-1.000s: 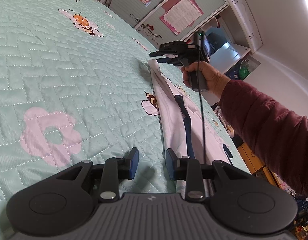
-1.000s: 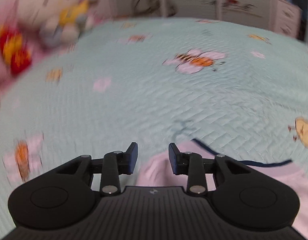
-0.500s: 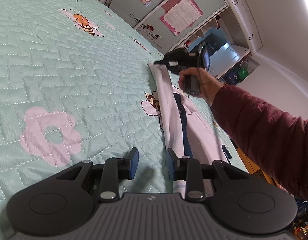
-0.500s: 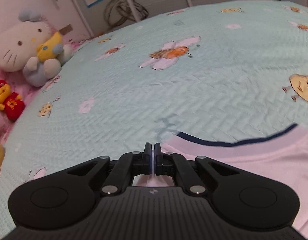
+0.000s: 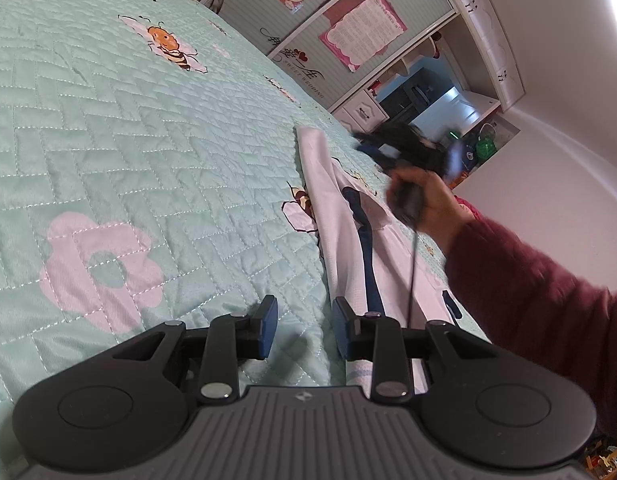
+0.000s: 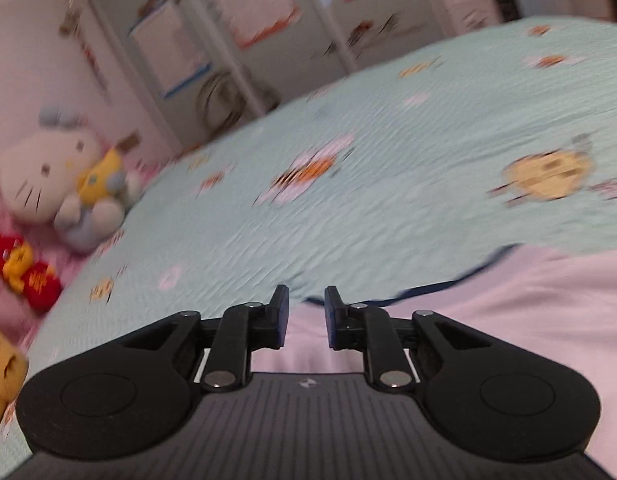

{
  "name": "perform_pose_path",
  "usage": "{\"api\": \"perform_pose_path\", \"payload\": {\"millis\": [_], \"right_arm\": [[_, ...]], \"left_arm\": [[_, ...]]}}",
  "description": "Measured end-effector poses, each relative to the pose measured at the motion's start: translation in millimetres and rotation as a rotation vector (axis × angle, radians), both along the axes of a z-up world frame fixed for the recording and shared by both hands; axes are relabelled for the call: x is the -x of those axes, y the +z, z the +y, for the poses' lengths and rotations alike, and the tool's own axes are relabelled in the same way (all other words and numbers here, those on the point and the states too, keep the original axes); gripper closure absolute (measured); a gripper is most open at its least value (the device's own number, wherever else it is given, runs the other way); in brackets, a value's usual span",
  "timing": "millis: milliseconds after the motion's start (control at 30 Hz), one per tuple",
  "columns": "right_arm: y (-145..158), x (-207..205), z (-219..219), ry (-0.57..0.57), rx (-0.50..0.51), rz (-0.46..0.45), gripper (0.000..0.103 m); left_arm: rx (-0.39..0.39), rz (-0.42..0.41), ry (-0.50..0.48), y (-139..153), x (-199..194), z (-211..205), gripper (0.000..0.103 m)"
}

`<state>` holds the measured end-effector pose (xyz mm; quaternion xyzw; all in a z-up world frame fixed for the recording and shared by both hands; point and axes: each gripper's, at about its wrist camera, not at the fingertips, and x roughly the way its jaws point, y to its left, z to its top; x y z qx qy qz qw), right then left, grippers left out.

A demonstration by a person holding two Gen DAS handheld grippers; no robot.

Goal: Fold clothes

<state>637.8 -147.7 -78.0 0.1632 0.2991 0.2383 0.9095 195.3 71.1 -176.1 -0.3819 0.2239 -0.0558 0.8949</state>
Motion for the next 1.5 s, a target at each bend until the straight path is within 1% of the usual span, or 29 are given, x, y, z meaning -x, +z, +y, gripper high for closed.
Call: {"api": "perform_pose_path", "payload": {"millis": [33, 67, 100, 133, 200, 233, 300, 367, 400, 433, 500, 567, 667, 700, 733, 767, 800, 833, 867, 1000, 1033, 1100, 1133, 1167, 1200, 1233, 1367, 1433, 1500], "right_arm": [[3.4, 8.1, -14.3, -0.027, 0.021, -0.015, 0.082], [2.7, 15.0, -29.6, -0.049, 0.023, -0.003, 0.081], [0.1, 21.2, -45.6, -0.067, 0.013, 0.021, 0.079], [-2.5, 27.4, -61.5, -0.086, 0.003, 0.045, 0.072], [-10.7, 38.8, -89.1, -0.116, -0.010, 0.095, 0.067], [-17.8, 43.5, -98.4, -0.122, -0.010, 0.123, 0.067], [-28.6, 54.1, -111.4, -0.146, 0.000, 0.146, 0.067], [-35.3, 62.3, -121.2, -0.187, -0.048, 0.148, 0.067], [-38.4, 66.2, -125.9, -0.209, -0.078, 0.148, 0.063], [-41.1, 66.3, -128.2, -0.220, -0.105, 0.156, 0.057], [-45.0, 61.7, -129.2, -0.228, -0.141, 0.173, 0.055], [-45.1, 54.4, -124.6, -0.213, -0.139, 0.161, 0.055], [-42.0, 44.4, -114.0, -0.178, -0.089, 0.171, 0.055], [-42.5, 43.1, -110.5, -0.165, -0.063, 0.174, 0.058], [-43.1, 41.9, -107.1, -0.152, -0.037, 0.177, 0.073], [-43.6, 40.6, -103.6, -0.140, -0.012, 0.180, 0.083], [-43.9, 40.7, -103.3, -0.134, 0.003, 0.178, 0.099], [-44.1, 41.6, -104.5, -0.133, 0.013, 0.175, 0.102], [-44.2, 42.5, -105.8, -0.132, 0.022, 0.171, 0.102], [-51.8, 44.1, -117.4, -0.126, -0.003, 0.183, 0.102], [-56.0, 43.2, -119.2, -0.108, -0.016, 0.191, 0.101], [-61.8, 44.0, -129.3, -0.111, -0.089, 0.210, 0.101], [-61.1, 57.8, -133.8, -0.093, -0.110, 0.220, 0.097], [-59.5, 77.7, -137.2, -0.057, -0.119, 0.230, 0.089], [-58.0, 97.5, -140.5, -0.021, -0.128, 0.240, 0.073], [-56.4, 117.3, -143.9, 0.015, -0.137, 0.249, 0.065], [-50.1, 196.6, -157.3, 0.158, -0.174, 0.286, 0.064], [-47.0, 236.2, -164.0, 0.230, -0.192, 0.305, 0.064], [-43.9, 275.8, -170.7, 0.302, -0.210, 0.323, 0.064]], "left_arm": [[0.000, 0.000, 0.000, 0.1, 0.1, -0.3, 0.070], [-0.001, 0.001, 0.001, 0.2, 0.1, -0.5, 0.070], [-0.002, 0.001, 0.001, 0.3, 0.0, -0.7, 0.070], [-0.004, 0.002, 0.001, 0.5, -0.1, -1.0, 0.070], [-0.005, 0.003, 0.002, 0.5, -0.5, -0.9, 0.070], [-0.005, 0.003, 0.002, 0.5, -0.6, -0.8, 0.070], [-0.004, 0.004, 0.002, 0.3, -0.7, -0.8, 0.070], [-0.001, 0.003, 0.003, 0.2, -0.6, -0.9, 0.070], [0.002, 0.002, 0.004, 0.0, -0.4, -0.8, 0.070], [0.005, 0.002, 0.004, -0.3, -0.2, -0.7, 0.070], [0.011, 0.000, 0.004, -0.7, -0.1, -0.1, 0.070], [0.016, -0.002, 0.004, -1.2, 0.1, 0.7, 0.070], [0.023, -0.004, 0.004, -1.9, 0.3, 1.5, 0.070], [0.025, -0.004, 0.004, -2.1, 0.3, 1.7, 0.070], [0.025, -0.004, 0.004, -2.0, 0.4, 1.8, 0.070], [0.024, -0.004, 0.004, -1.9, 0.5, 1.7, 0.070], [0.024, -0.003, 0.004, -1.8, 0.5, 1.7, 0.070], [0.024, -0.003, 0.005, -1.7, 0.6, 1.7, 0.070], [0.022, -0.002, 0.005, -1.3, 0.5, 1.6, 0.070], [0.011, 0.013, 0.008, 1.9, -0.7, 0.6, 0.070], [0.008, 0.022, 0.013, 3.7, -0.6, 0.0, 0.070], [-0.009, 0.049, 0.031, 9.7, 1.8, -2.6, 0.070], [-0.036, 0.064, 0.045, 15.7, 6.0, -6.8, 0.069], [-0.067, 0.078, 0.058, 22.2, 11.0, -11.9, 0.067], [-0.098, 0.090, 0.071, 29.8, 18.2, -18.4, 0.063], [-0.130, 0.099, 0.083, 37.8, 26.5, -25.7, 0.062], [-0.258, 0.135, 0.076, 68.0, 66.0, -58.7, 0.057], [-0.357, 0.170, 0.058, 79.6, 86.5, -78.0, 0.053], [-0.398, 0.183, 0.045, 86.9, 108.4, -92.3, 0.053]]}}
